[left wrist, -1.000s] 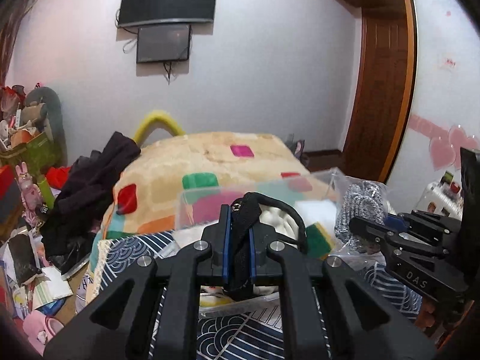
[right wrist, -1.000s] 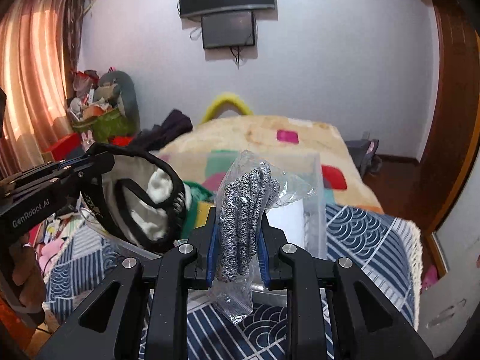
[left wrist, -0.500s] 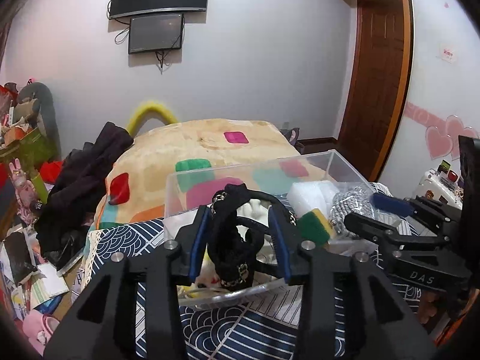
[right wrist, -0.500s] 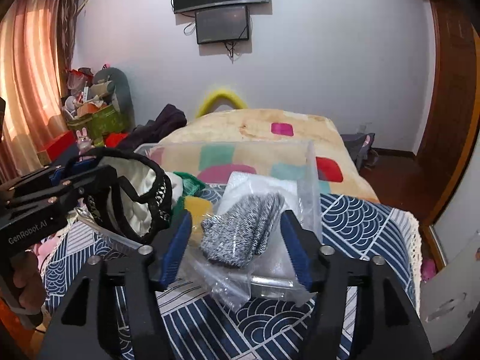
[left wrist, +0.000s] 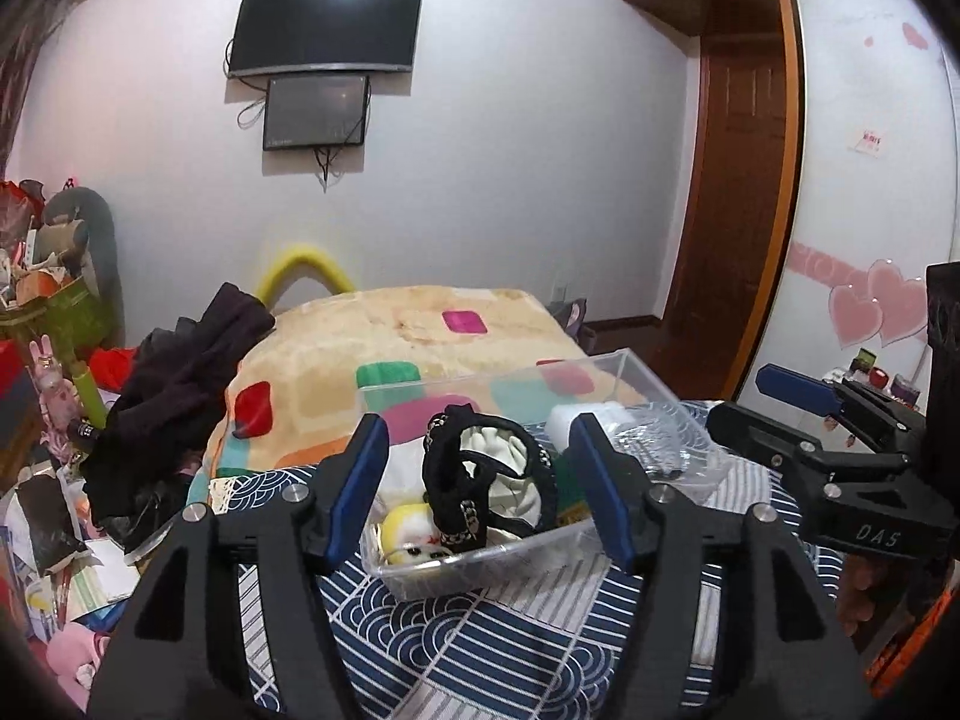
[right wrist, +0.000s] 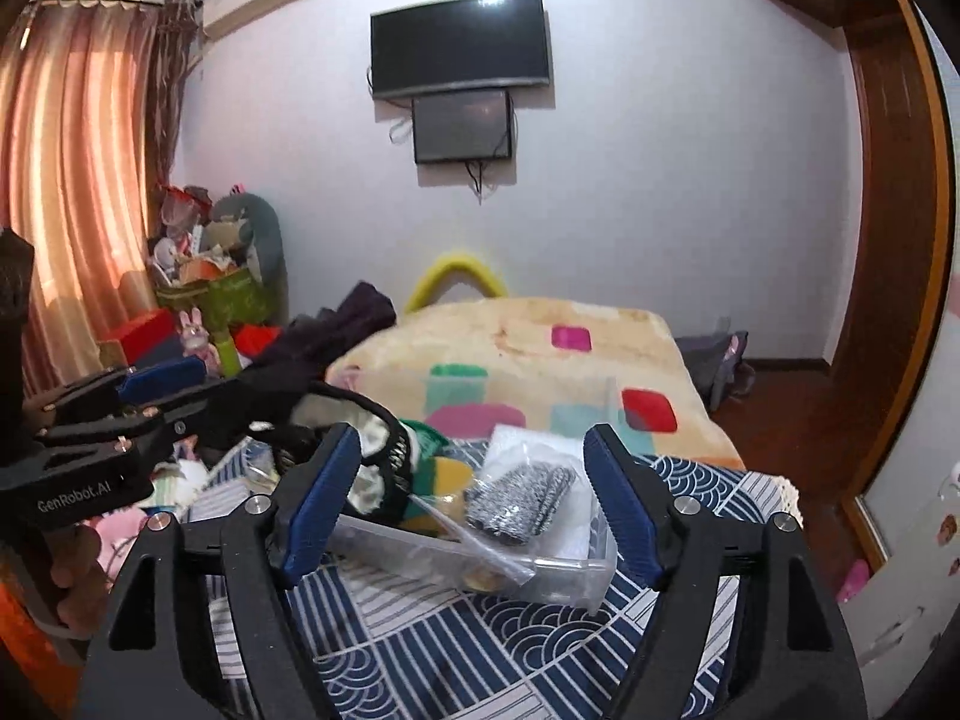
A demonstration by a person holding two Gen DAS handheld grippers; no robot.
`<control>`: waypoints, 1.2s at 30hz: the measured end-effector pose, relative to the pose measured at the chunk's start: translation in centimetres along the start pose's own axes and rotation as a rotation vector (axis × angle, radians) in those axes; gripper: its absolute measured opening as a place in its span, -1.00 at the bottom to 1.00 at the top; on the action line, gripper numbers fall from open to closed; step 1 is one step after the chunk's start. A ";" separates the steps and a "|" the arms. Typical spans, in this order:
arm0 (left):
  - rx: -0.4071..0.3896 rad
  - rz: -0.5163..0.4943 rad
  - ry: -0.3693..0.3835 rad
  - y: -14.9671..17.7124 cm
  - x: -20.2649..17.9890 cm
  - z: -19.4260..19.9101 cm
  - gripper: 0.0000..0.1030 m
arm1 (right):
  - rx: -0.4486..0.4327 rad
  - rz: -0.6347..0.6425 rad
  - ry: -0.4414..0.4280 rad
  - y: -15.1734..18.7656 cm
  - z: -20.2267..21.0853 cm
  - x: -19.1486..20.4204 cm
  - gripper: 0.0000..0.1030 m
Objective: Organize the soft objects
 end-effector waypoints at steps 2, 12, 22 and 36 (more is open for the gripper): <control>-0.012 0.006 0.008 0.0 0.0 1.1 0.31 | -0.027 0.003 -0.003 -0.1 1.0 0.5 0.59; -0.100 -0.002 0.005 0.6 -1.0 6.4 0.66 | -0.148 0.002 0.016 0.1 4.3 2.2 0.99; -0.159 -0.013 -0.020 1.3 -1.2 9.1 0.82 | -0.160 0.014 0.025 0.8 4.9 3.0 0.99; -0.163 -0.001 -0.019 1.4 -0.8 9.4 0.83 | -0.170 0.010 0.018 0.8 5.8 3.3 0.99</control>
Point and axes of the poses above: each gripper's, at about its wrist camera, not at the fingertips, and z roughly against the way its jaws point, x to its left, y to its underside, the point moved 1 cm from there along -z, roughly the way its jaws point, and after that the axes turned 5 degrees about -y, right-handed, at the moved point
